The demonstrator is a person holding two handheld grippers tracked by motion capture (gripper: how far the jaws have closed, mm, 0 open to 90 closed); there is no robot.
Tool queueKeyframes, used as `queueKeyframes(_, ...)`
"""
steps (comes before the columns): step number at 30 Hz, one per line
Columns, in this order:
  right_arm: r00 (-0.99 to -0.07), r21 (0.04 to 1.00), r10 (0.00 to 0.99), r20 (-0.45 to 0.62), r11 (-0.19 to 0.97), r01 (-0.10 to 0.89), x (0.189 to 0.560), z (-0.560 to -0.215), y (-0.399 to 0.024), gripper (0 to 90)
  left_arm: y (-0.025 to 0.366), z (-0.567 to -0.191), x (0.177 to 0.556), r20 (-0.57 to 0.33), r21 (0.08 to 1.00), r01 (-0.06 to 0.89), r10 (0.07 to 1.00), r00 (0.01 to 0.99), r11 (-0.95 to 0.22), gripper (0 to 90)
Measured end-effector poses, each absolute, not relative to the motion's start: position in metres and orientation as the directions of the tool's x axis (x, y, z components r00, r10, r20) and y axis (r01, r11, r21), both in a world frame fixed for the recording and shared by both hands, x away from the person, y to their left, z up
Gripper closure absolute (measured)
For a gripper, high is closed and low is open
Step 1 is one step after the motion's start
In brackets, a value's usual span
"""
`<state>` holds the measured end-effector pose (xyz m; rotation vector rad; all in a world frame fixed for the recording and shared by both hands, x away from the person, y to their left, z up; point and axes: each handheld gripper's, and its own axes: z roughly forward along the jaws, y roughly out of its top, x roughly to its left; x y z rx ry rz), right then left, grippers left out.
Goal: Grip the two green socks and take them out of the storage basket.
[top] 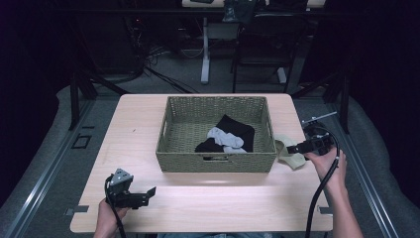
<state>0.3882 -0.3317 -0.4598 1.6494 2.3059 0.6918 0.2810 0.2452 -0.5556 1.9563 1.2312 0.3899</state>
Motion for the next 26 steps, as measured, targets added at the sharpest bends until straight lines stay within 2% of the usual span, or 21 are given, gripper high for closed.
queueKeyframes(2, -0.351, 0.496, 0.933, 0.078, 0.269, 0.826, 0.38, -0.461, -0.331, 18.0, 0.245, -0.555, 0.281, -0.141, 0.744, 0.627, 0.863, 0.486, -0.231, 0.3)
queueKeyframes(16, -0.382, 0.496, 0.922, 0.068, 0.3, 0.814, 0.331, -0.494, -0.325, 14.7, 0.245, -0.556, 0.282, -0.139, 0.742, 0.627, 0.861, 0.489, -0.236, 0.3)
queueKeyframes(26, -0.38, 0.481, 0.921, 0.089, 0.295, 0.826, 0.324, -0.519, -0.333, 14.8, 0.245, -0.555, 0.281, -0.139, 0.741, 0.626, 0.856, 0.498, -0.244, 0.3)
